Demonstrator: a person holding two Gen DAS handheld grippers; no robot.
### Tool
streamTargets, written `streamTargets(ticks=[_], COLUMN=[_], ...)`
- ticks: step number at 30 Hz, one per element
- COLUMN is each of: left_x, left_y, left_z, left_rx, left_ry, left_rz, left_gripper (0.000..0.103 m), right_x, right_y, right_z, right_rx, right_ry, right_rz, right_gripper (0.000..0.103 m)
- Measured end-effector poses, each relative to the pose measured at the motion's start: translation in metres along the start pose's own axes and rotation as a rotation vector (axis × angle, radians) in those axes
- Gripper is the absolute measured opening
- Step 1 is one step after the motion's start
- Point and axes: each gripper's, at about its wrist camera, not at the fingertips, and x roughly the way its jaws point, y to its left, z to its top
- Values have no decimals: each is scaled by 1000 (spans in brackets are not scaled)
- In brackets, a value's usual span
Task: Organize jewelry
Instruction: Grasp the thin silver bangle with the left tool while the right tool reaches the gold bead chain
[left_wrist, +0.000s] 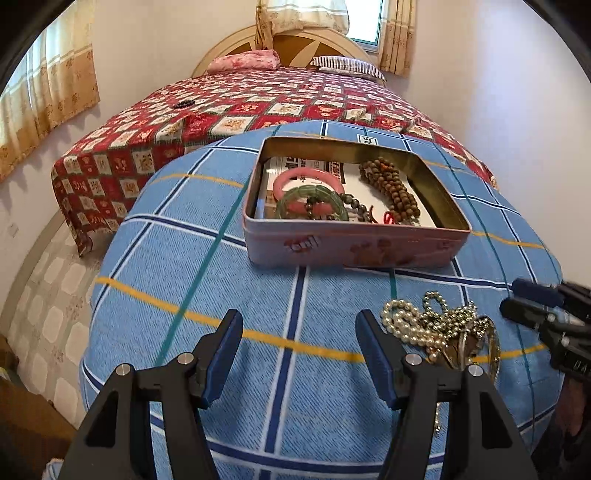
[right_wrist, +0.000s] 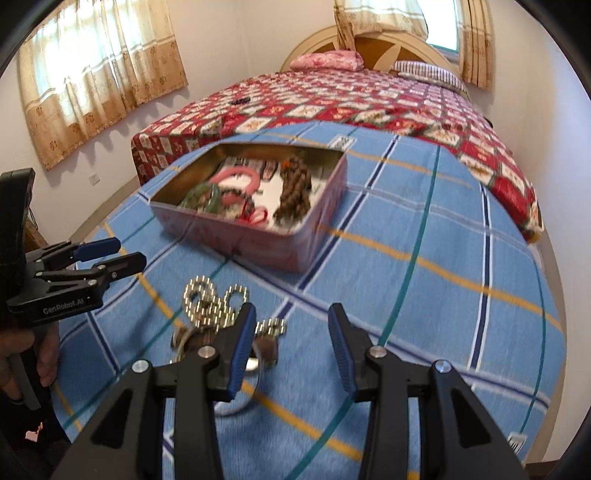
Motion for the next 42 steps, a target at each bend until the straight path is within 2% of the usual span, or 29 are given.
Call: streamTargets(ticks=[16, 20, 21, 23, 31, 37, 40, 42], left_x=[-2, -1, -1, -3, -6, -5, -6, -7], left_y=[-9, -13, -14, -16, -21, -22, -24, -25], left_z=[-7, -7, -7, -7, -6, -5, -6, -6], left_rx=[6, 16, 18, 23, 28, 29, 34, 37], left_ry=[8, 11, 10, 6, 2, 7, 5, 3], left_rz=[1, -3, -7, -11, -22, -29, -37, -44], left_gripper=[64, 64, 64, 64, 64, 64, 64, 64], right_x=[16, 16, 16, 13, 7, 13, 18, 17], right_y=[14, 12, 11, 9, 3, 8, 9, 8], right_z=[-26, -27, -27, -27, -23, -21, -21, -21], right_rx=[-6, 2, 2, 10, 37, 31, 25, 25], right_ry=[66, 62, 61, 49, 20, 39, 44, 41], right_rz=[65, 79, 75, 75, 78, 99, 93, 91], right_gripper=[43, 15, 11, 8, 7, 18, 17, 9])
